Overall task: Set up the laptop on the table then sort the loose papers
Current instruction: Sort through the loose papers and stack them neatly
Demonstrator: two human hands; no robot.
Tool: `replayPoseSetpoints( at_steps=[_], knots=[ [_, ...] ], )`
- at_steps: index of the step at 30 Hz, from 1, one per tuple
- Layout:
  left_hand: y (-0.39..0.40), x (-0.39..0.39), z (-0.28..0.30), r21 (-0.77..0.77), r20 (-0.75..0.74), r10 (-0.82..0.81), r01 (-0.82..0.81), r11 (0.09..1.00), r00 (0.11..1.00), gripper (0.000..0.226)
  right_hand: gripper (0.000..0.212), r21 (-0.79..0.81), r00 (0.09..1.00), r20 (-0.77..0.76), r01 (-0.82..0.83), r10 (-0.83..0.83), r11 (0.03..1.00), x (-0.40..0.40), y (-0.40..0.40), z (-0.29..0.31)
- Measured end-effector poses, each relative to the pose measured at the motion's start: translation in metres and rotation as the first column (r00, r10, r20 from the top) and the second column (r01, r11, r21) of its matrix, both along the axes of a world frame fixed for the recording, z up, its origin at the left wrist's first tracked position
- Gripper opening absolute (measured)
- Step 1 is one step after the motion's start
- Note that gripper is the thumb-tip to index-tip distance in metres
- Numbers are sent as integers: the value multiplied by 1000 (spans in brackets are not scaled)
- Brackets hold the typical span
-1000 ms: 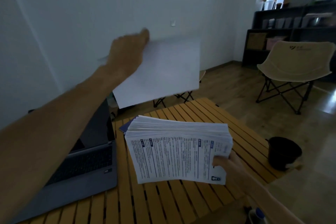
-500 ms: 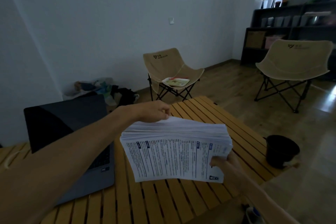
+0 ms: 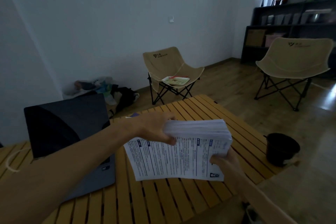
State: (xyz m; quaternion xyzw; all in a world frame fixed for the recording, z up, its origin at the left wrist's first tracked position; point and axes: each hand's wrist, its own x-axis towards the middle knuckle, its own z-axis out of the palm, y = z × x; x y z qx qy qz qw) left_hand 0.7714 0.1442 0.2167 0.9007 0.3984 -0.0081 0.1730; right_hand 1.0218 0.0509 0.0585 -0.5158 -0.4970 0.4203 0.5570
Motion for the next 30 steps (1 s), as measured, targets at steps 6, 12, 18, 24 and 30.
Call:
replayPoseSetpoints(
  at_steps=[6,12,18,24,30],
  knots=[
    [2,4,-11,87,66,-31,26,996,997,42,33,-1,1000,15,22,-22,1000,2,-3,4],
    [4,5,-6,45,32,-16,15,999,999,45,33,73,991,125,28,-37,997,10,-4,16],
    [3,11,-12,57,-34,-37,39,998,999,33,34,16,994,108,-18,17,1000,14,-5,8],
    [-1,18,-15,106,-90,-42,52,993,995,27,36,-235,967,161,-156,197,959,21,1,-28],
    [-5,22,-16,177,-105,-16,34,984,994,26,41,-188,938,290,-139,190,972,23,3,-24]
  ],
)
